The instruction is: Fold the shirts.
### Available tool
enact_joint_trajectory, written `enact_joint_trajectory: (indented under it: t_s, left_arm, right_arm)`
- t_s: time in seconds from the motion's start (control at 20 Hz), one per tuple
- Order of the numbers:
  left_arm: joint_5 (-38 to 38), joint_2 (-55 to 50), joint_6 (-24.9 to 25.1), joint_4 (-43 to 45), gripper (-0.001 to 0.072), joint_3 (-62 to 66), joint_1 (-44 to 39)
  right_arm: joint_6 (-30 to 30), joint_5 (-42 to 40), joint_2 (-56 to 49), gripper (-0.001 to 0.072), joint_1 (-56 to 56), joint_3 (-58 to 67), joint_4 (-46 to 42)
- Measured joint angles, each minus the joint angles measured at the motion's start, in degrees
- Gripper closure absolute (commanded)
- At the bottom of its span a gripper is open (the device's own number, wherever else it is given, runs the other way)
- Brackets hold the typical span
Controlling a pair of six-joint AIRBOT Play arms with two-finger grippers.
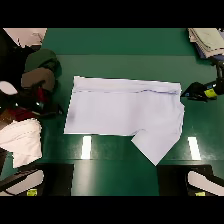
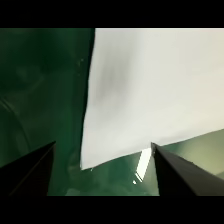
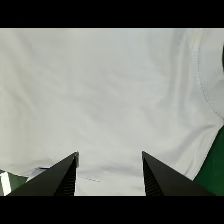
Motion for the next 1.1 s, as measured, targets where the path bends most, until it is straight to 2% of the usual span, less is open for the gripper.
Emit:
enact_joint_trajectory:
  t_s: [0.25, 0.5, 0.55, 0.65, 0.7, 0.85, 1.1]
  left_arm:
    - [1.7, 1.8, 0.8, -2.9, 0.0006, -9.7, 0.8]
    - [3.7, 2.1, 1.2, -5.2, 0.0007, -12.7, 0.0]
    - [4.1, 2.2, 1.2, -5.5, 0.0045, -12.9, -0.9]
    - [6.2, 2.1, 1.1, -5.2, 0.0515, -13.3, -2.9]
    - [7.4, 2.1, 1.0, -4.6, 0.0676, -13.4, -3.8]
    - [8.3, 2.2, 0.7, -5.8, 0.0684, -13.3, -5.6]
    - [8.6, 2.5, 0.9, -6.8, 0.0684, -10.6, -6.5]
  right_arm:
    - [-0.9, -1.4, 4.2, 0.0264, -0.4, -3.5, 2.2]
    - [-1.0, -1.8, 7.2, 0.0264, -0.2, -4.2, 2.8]
    - [-1.1, -1.8, 7.7, 0.0264, -0.2, -4.2, 2.8]
    - [-1.1, -1.7, 8.7, 0.0264, -0.2, -4.3, 2.8]
    - [-1.1, -1.2, 9.0, 0.0264, -0.2, -4.3, 2.8]
    - [0.2, 1.2, 10.6, 0.0264, -0.2, -7.4, 1.0]
    - [9.5, 4.2, 16.1, 0.0264, -0.2, -22.6, -6.1]
